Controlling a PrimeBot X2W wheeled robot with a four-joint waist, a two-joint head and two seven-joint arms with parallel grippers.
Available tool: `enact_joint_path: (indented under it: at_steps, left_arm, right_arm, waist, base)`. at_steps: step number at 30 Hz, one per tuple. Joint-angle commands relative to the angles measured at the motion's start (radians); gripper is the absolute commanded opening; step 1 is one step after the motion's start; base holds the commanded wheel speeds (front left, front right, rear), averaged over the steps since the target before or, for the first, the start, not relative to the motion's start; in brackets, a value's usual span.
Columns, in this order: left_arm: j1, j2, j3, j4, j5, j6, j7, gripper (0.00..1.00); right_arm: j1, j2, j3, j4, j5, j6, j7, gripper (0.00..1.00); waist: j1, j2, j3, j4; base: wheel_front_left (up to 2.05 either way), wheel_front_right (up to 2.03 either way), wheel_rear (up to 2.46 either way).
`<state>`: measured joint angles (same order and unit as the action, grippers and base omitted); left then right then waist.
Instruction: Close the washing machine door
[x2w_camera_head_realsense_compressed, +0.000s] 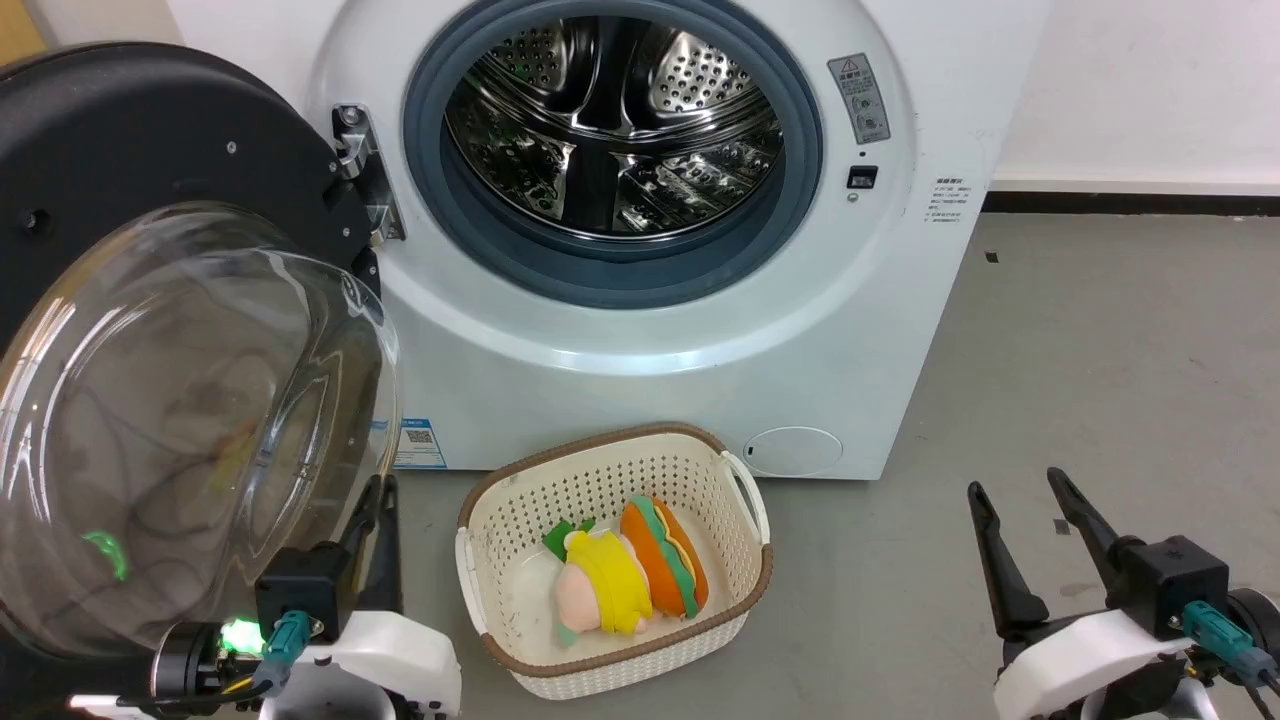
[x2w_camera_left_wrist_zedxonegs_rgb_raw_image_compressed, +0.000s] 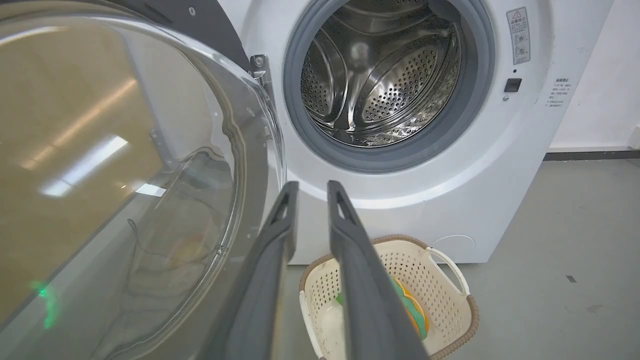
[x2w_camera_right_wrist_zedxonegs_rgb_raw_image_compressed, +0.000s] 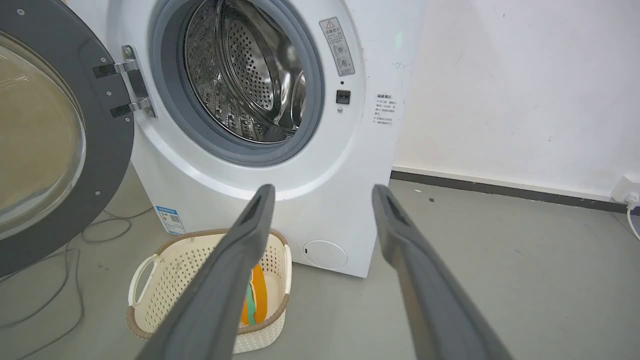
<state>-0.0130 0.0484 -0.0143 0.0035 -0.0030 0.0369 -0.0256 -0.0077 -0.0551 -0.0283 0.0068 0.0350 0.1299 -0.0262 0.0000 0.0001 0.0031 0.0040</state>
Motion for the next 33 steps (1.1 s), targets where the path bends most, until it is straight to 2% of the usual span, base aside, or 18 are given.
enact_joint_path:
  at_steps: [1, 15, 24, 33]
  left_arm:
    - [-0.008, 0.003, -0.002, -0.007, -0.001, 0.012, -0.011, 0.0]
    - [-0.052, 0.011, 0.019, -0.068, -0.028, 0.018, -0.038, 0.0]
    - [-0.116, 0.009, 0.071, -0.153, -0.072, -0.011, -0.057, 0.0]
    - [-0.221, 0.01, 0.189, -0.194, -0.177, -0.063, -0.078, 0.0]
  right_arm:
    - [0.002, 0.001, -0.007, 0.001, 0.01, 0.0, -0.012, 1.0]
    - [0.005, 0.001, -0.034, 0.004, 0.039, 0.0, -0.039, 1.0]
    - [0.005, 0.002, -0.051, 0.01, 0.06, 0.0, -0.057, 1.0]
    - [0.001, 0.002, -0.078, 0.016, 0.077, 0.0, -0.078, 1.0]
  waist:
    - [0.0, -0.0001, 0.0, 0.002]
    - [0.0, -0.0001, 0.005, 0.039]
    - [0.0, -0.0001, 0.012, 0.086]
    - [0.0, -0.0001, 0.023, 0.142]
  base:
    - [0.0, 0.0, 0.0]
    - [0.0, 0.0, 0.0]
    - [0.0, 0.0, 0.0]
    - [0.0, 0.0, 0.0]
